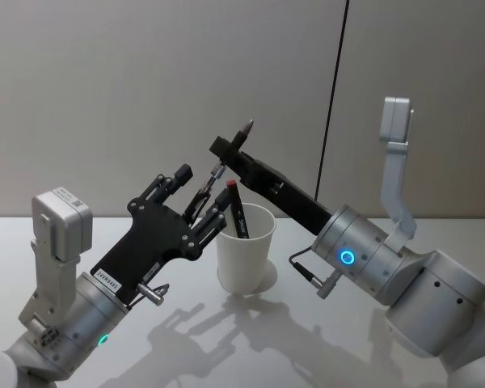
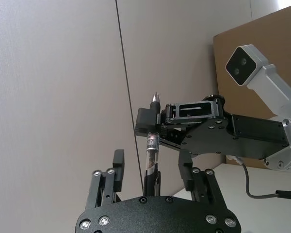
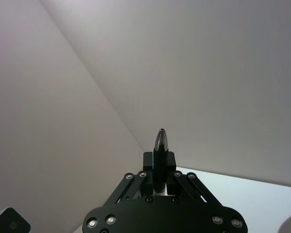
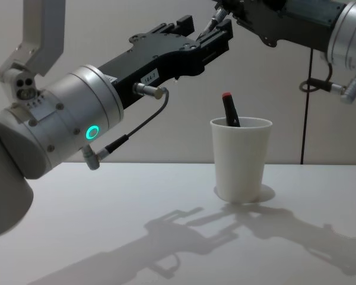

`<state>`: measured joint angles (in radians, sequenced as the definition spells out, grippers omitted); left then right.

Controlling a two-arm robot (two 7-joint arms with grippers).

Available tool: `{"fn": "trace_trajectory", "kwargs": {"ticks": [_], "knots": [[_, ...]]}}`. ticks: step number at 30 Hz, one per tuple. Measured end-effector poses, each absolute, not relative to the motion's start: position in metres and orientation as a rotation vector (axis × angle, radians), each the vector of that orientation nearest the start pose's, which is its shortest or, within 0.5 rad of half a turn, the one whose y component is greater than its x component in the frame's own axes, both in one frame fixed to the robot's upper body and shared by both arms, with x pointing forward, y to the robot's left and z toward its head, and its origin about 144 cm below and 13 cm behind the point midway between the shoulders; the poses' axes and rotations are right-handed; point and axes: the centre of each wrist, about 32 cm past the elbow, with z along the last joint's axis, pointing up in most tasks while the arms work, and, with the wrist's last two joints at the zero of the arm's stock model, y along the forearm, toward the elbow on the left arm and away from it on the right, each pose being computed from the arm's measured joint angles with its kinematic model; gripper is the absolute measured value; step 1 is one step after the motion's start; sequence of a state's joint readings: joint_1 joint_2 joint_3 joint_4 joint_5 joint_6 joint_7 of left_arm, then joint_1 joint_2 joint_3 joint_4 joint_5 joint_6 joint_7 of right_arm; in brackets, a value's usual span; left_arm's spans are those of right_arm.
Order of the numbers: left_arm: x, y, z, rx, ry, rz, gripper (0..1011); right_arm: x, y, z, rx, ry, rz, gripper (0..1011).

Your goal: Place the pen into the pen holder.

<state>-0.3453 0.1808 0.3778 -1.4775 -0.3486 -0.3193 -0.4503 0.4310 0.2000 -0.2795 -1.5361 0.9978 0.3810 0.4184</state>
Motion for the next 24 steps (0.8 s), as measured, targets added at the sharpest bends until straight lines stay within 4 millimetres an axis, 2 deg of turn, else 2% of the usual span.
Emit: {"fn": "trace_trajectory", "kwargs": {"ticks": [1,2,3,8,9,12,24], "knots": [[0.532,0.168,1.222,-0.379,-0.327,0.753,693,0.552,-0.198,1.278,0.459,0.469,-0.602,135],[0.532,0.168,1.222,-0.379,-0.327,0.753,755,0.552,-0.198,1.278,0.462,0.467,-0.604,135],[0.532,0.168,1.222,-0.379,-0.327,0.753,755,0.551,-0.198,1.278,0.464,0.465,-0.605,135],[0.532,0.168,1.222,-0.378,-0.326,0.753,918,0.551,-0.199,1.279,0.492,0.445,-0.619,135],[0.532,0.168,1.222,-0.378,-0.327,0.753,918,0.551,-0.199,1.279,0.499,0.440,-0.623,135],[0.532,0.168,1.222,-0.378,-0.326,0.753,1002,0.551,-0.202,1.281,0.530,0.416,-0.637,135],[0.532,0.168,1.222,-0.378,-0.326,0.753,1000,0.550,-0.216,1.293,0.609,0.253,-0.738,135]]}}
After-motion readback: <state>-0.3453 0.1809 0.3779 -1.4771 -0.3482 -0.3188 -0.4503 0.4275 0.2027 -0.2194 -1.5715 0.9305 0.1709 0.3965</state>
